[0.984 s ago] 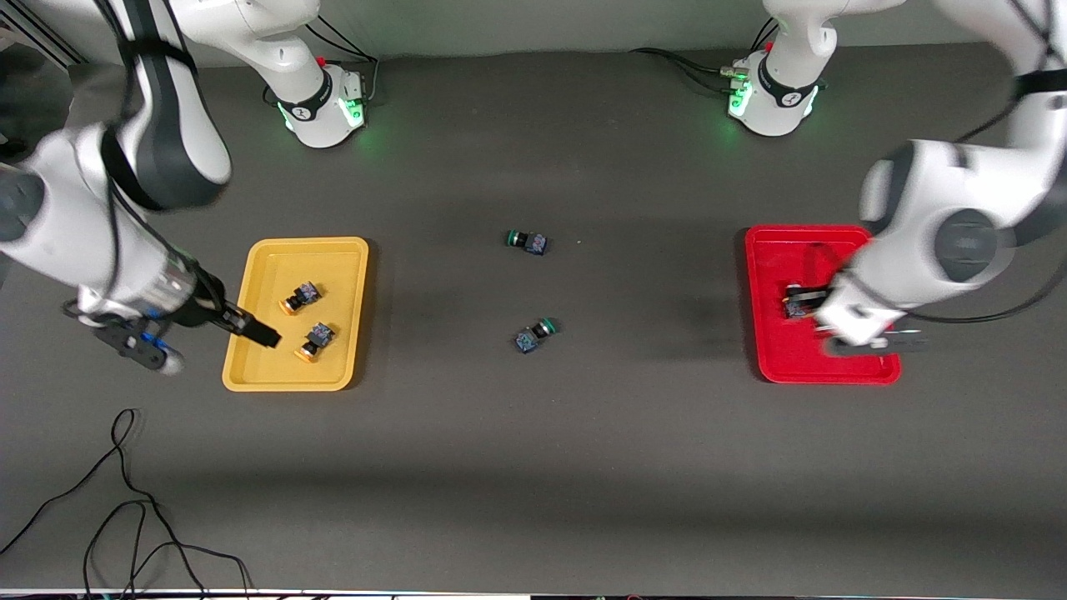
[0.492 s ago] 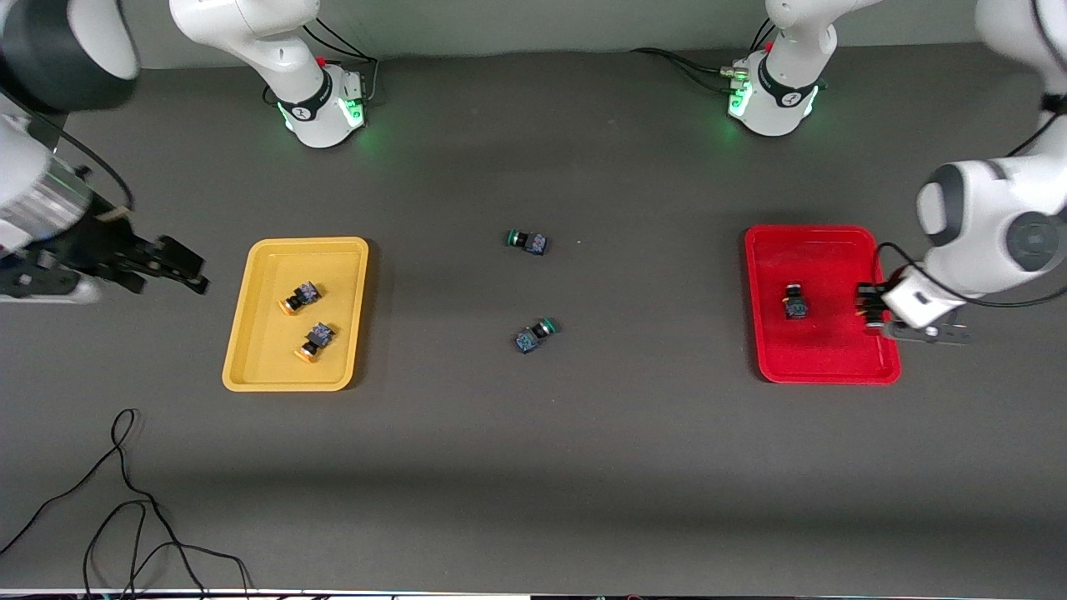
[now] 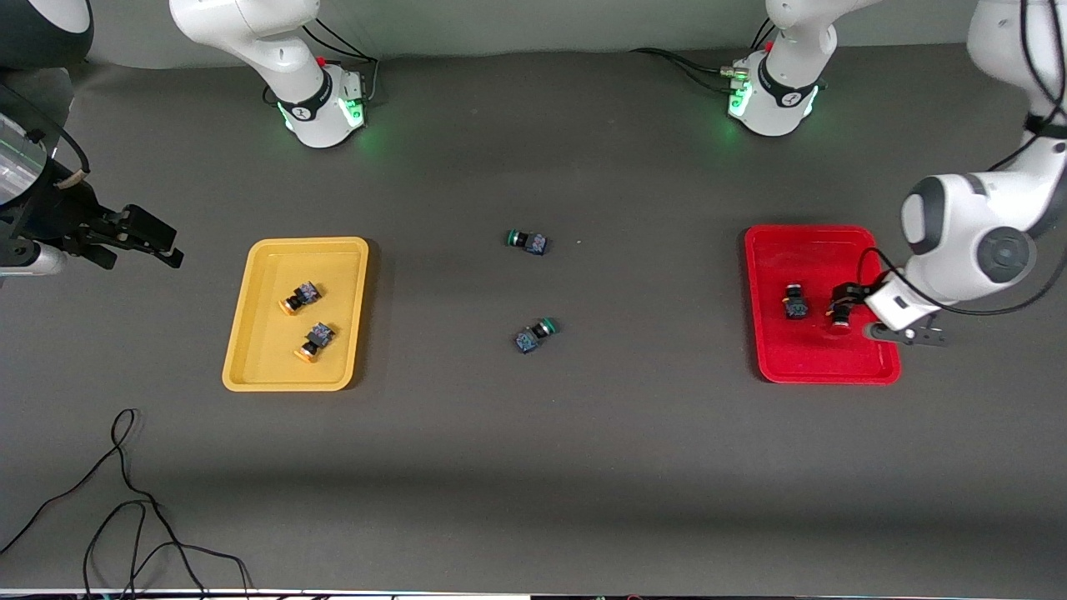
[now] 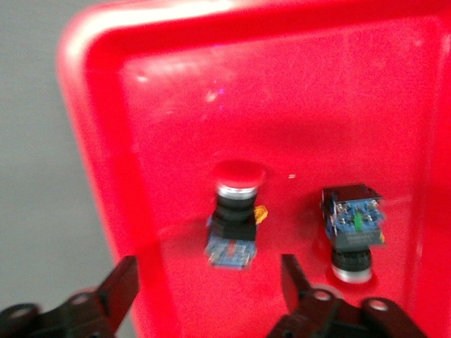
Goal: Place red and yellow buttons in trays
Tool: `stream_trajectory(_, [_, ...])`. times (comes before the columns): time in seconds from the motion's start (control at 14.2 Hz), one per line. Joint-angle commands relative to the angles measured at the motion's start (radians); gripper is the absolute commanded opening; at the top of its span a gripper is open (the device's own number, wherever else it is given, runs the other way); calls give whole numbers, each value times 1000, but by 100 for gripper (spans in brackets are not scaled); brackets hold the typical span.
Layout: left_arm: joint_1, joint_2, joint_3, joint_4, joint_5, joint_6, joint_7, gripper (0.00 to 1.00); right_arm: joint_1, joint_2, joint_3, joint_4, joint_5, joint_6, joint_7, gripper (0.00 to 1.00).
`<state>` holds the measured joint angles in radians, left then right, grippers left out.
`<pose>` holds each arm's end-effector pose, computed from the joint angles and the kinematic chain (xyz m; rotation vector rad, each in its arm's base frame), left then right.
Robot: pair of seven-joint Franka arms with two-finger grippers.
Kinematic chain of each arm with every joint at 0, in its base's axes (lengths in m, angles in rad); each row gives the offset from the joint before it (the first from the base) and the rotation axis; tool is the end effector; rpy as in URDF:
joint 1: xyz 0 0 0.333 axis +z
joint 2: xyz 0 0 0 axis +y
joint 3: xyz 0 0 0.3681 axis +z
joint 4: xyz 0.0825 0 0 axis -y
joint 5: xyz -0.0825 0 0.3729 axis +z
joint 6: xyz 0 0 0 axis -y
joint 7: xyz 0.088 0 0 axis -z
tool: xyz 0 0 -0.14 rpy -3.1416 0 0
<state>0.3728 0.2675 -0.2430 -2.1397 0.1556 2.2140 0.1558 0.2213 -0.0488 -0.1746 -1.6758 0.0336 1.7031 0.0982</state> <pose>0.5422 0.0822 0.2945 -3.0967 0.1991 0.2916 0.5393 0.0270 0.6329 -3.0912 0.0847 -0.1116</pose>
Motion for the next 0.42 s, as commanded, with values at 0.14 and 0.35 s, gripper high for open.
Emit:
stream_trajectory(0.14, [-6,-112,-18,324,-46,-448,19,100,10,-6,0,21,-7,-40,-26,100])
stream_trajectory(0.35, [-20,-140,-45,484,-85,-635,16,100,10,-3,-5,30,-7,-43,-28,100])
